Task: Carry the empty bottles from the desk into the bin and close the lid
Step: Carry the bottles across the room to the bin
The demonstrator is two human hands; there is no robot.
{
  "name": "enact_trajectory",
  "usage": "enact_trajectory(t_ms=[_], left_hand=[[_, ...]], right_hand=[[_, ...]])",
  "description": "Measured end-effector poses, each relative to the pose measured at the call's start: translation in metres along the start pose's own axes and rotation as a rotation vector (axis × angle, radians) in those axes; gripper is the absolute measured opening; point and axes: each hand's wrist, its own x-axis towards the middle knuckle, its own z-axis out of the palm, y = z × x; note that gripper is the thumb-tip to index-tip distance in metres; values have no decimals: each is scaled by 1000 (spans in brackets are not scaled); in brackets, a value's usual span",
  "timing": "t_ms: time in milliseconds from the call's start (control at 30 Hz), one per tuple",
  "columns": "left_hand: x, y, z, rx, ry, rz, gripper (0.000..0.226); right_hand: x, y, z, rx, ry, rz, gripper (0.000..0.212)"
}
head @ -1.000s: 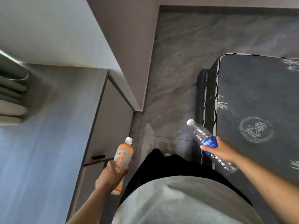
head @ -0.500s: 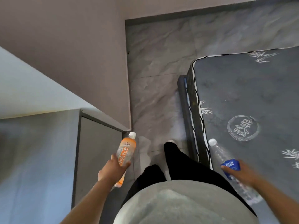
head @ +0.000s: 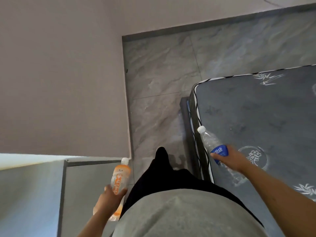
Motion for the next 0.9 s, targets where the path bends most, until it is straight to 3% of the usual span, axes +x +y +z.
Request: enact_trajectory(t_ms=[267, 667, 900], left_hand=[[58, 64, -57, -3, 15, 60, 62], [137, 224, -154, 107, 39, 237, 63], [176, 282, -179, 72, 39, 186, 63]], right_hand=[[49, -49, -27, 53, 44, 101, 41], [100, -63, -67, 134, 41, 346, 63], [176, -122, -121, 179, 53, 315, 60]])
